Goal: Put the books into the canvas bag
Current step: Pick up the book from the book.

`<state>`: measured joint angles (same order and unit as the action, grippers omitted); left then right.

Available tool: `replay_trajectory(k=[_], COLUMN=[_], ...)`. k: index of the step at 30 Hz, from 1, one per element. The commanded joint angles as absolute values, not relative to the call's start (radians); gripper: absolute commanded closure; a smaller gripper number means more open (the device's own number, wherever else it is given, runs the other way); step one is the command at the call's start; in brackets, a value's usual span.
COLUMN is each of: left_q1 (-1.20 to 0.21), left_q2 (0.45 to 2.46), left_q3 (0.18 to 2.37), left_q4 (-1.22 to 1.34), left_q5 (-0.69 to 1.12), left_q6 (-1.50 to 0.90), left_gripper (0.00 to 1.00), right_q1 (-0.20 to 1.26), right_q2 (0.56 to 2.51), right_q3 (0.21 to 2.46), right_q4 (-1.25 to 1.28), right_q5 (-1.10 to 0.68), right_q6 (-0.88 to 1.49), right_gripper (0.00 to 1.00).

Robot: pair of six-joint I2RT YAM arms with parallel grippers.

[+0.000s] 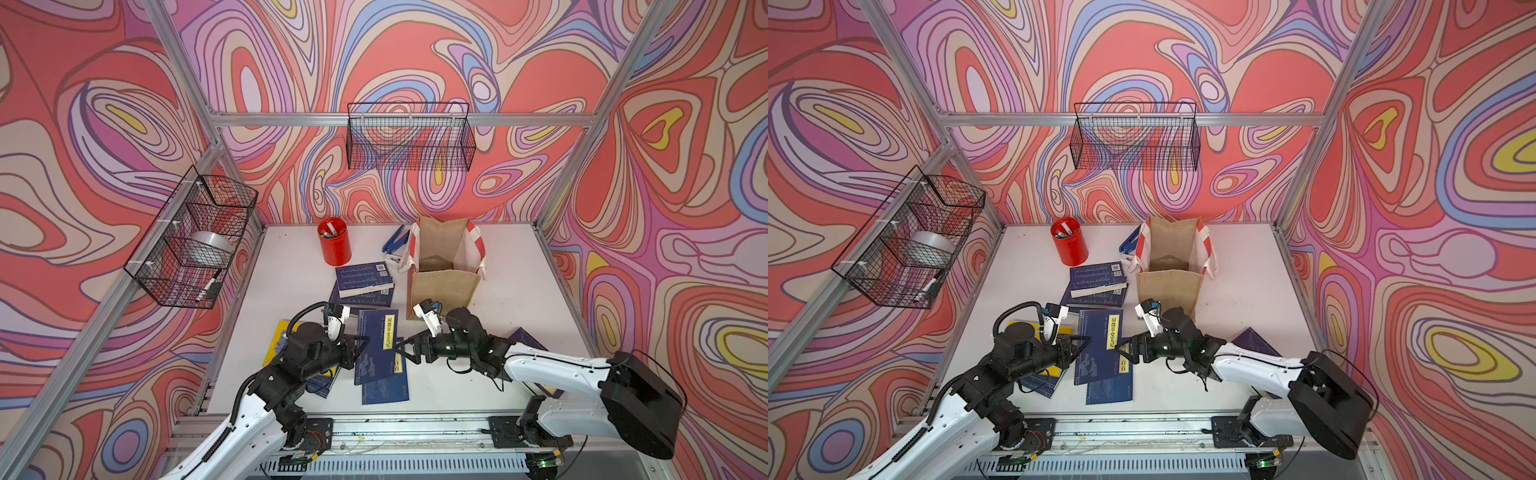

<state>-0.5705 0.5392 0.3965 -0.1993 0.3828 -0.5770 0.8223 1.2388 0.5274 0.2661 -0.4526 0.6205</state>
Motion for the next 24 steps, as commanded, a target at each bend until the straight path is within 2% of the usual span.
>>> replay_trajectory(k=[1,8,11,13,15,18,19,20,21,22,23,24], left_q1=[-0.574,-0.574,-0.574,-0.574,-0.574,-0.572,-0.572,-0.571,-0.571,-0.569,-0.567,-0.559], left_q2=[0.485,0.475,0.518,0.539,0.546,0.557,0.563,0.572,0.583,0.593,0.605,0.617], left_q3=[0.378,0.333,0.345,0.367,0.399,0.441,0.455,0.479,0.504,0.543,0.583,0.625], left_q4=[-0.019,0.295,0.343,0.335,0.295,0.237,0.221,0.180,0.145,0.114,0.065,0.011], left_q5=[0.507,0.660,0.712,0.739,0.737,0.729,0.734,0.733,0.739,0.745,0.747,0.757], left_q6=[-0.573,-0.636,-0.644,-0.626,-0.590,-0.543,-0.529,-0.507,-0.486,-0.466,-0.439,-0.404], left_gripper=[1.00,1.00,1.00,1.00,1.00,1.00,1.00,1.00,1.00,0.96,0.75,0.49], right_q1=[0.798,0.790,0.789,0.789,0.789,0.790,0.790,0.789,0.789,0.788,0.788,0.788], right_q2=[1.164,1.089,1.067,1.053,1.033,1.017,1.014,1.013,1.012,1.011,1.013,1.015], right_q3=[0.500,0.482,0.468,0.457,0.450,0.473,0.489,0.506,0.526,0.540,0.554,0.571], right_q4=[0.313,0.345,0.411,0.449,0.463,0.438,0.419,0.397,0.367,0.343,0.321,0.285], right_q5=[-0.559,-0.632,-0.678,-0.719,-0.750,-0.794,-0.807,-0.818,-0.822,-0.825,-0.838,-0.852], right_q6=[0.557,0.523,0.544,0.558,0.562,0.548,0.535,0.526,0.511,0.495,0.480,0.459], right_gripper=[0.14,0.13,0.15,0.25,0.49,0.69,0.78,0.92,1.00,1.00,1.00,1.00])
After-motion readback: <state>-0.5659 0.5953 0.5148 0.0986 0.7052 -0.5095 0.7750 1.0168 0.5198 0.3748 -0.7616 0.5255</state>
